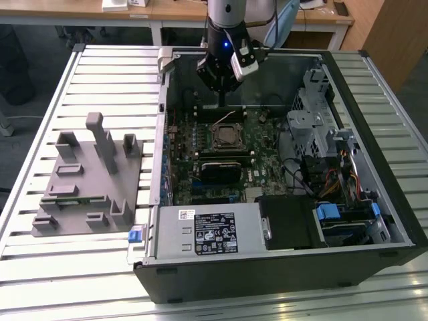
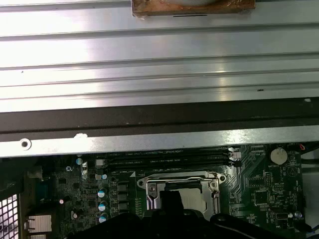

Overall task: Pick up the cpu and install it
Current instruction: 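Install the first cpu locking lever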

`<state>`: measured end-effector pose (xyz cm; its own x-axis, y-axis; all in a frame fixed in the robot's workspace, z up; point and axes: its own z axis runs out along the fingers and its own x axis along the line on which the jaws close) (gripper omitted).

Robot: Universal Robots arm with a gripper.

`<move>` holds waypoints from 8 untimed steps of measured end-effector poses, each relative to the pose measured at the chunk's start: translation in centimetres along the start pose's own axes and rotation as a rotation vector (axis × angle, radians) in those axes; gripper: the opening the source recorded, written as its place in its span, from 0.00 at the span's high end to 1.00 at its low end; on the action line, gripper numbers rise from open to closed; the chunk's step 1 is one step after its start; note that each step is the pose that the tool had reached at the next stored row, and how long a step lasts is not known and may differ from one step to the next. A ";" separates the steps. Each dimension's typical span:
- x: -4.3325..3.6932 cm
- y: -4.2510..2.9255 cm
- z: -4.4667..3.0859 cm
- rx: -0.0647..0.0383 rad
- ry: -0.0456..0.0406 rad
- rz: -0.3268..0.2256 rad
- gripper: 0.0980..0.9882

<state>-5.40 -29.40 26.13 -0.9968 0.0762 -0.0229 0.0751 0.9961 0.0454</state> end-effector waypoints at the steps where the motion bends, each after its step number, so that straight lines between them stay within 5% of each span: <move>1: -0.05 0.01 0.00 0.000 0.0000 0.000 0.99; 8: -0.13 0.01 0.00 0.000 0.0000 0.000 0.99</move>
<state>-5.27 -29.40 26.13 -0.9968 0.0762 -0.0228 0.0751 0.9961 0.0454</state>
